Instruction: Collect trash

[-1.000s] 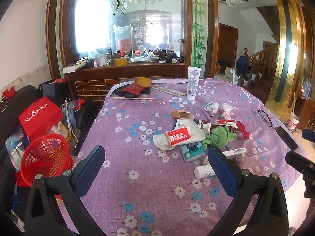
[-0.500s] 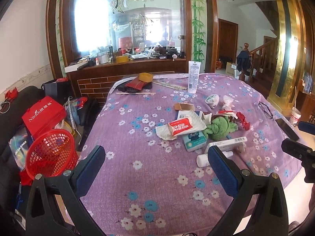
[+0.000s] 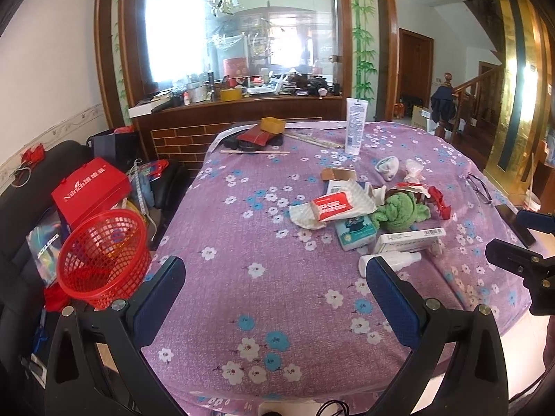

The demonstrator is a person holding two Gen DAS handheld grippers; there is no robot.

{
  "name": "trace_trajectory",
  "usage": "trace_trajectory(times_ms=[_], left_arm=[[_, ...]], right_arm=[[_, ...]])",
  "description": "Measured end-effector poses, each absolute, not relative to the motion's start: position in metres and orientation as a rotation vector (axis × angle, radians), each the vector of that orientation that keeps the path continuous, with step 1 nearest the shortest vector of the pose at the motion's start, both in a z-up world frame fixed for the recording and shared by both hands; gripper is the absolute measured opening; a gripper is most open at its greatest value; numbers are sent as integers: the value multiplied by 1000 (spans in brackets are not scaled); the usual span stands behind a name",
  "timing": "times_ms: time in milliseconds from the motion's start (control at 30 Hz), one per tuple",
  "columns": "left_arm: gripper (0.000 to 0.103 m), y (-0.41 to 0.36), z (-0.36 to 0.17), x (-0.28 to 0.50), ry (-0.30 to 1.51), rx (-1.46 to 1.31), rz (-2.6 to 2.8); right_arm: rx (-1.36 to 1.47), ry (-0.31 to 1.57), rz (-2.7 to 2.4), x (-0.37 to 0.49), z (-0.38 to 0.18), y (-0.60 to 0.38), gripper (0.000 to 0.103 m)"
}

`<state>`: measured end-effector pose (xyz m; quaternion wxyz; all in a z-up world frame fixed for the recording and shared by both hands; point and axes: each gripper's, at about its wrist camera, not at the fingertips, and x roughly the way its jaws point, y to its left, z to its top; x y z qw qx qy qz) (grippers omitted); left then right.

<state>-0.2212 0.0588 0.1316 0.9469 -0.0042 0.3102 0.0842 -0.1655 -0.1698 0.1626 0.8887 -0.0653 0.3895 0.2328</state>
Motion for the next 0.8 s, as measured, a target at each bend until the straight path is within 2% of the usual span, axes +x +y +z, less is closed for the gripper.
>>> trace_trajectory(times_ms=[800], left_arm=[[103, 66, 126, -224, 652, -24, 229]], right_arm=[[-144, 831, 572, -154, 153, -155, 103]])
